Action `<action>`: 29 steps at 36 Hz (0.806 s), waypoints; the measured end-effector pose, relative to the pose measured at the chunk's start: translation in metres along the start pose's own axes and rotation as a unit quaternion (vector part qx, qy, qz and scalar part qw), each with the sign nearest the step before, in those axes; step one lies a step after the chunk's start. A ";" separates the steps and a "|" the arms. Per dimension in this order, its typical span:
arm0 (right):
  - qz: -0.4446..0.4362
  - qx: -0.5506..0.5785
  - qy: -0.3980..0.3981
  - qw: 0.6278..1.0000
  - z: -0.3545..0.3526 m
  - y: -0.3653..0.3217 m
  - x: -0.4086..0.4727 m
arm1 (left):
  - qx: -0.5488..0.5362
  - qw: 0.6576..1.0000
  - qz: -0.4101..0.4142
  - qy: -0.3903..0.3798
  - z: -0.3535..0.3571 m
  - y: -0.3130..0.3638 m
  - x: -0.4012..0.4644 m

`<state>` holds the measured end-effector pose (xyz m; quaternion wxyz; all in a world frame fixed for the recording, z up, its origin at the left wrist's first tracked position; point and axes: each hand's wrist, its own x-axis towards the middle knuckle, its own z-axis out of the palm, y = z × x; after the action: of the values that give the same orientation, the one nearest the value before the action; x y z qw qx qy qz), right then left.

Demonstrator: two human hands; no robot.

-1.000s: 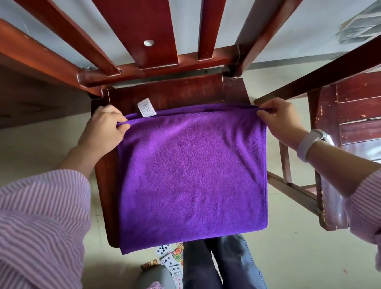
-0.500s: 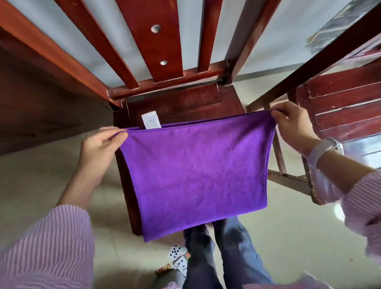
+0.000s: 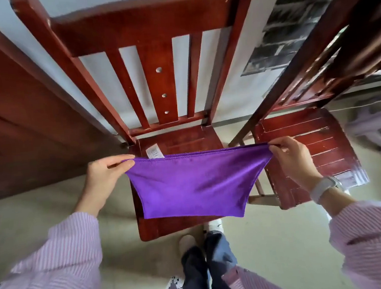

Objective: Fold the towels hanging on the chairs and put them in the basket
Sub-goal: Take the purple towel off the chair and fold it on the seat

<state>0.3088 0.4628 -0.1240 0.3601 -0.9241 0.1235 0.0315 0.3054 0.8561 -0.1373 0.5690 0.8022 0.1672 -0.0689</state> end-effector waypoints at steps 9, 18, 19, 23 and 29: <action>-0.089 -0.007 0.041 0.995 -0.060 -0.038 -0.008 | 0.099 0.993 0.066 0.028 -0.024 0.065 -0.024; -0.205 -0.065 0.076 0.974 -0.105 -0.071 0.001 | 0.147 0.977 0.147 0.045 -0.047 0.121 -0.031; -0.213 -0.065 0.081 0.972 -0.108 -0.074 0.002 | 0.141 0.979 0.142 0.045 -0.048 0.127 -0.032; -0.213 -0.042 0.095 0.971 -0.118 -0.085 0.005 | 0.112 0.983 0.133 0.055 -0.055 0.145 -0.034; -0.214 -0.020 0.100 0.971 -0.121 -0.093 0.011 | 0.058 0.991 0.101 0.059 -0.062 0.153 -0.030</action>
<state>0.3387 0.4454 0.0253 0.3257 -0.9346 -0.0427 -0.1367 0.3252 0.8632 0.0289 0.5142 0.8496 0.1144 0.0271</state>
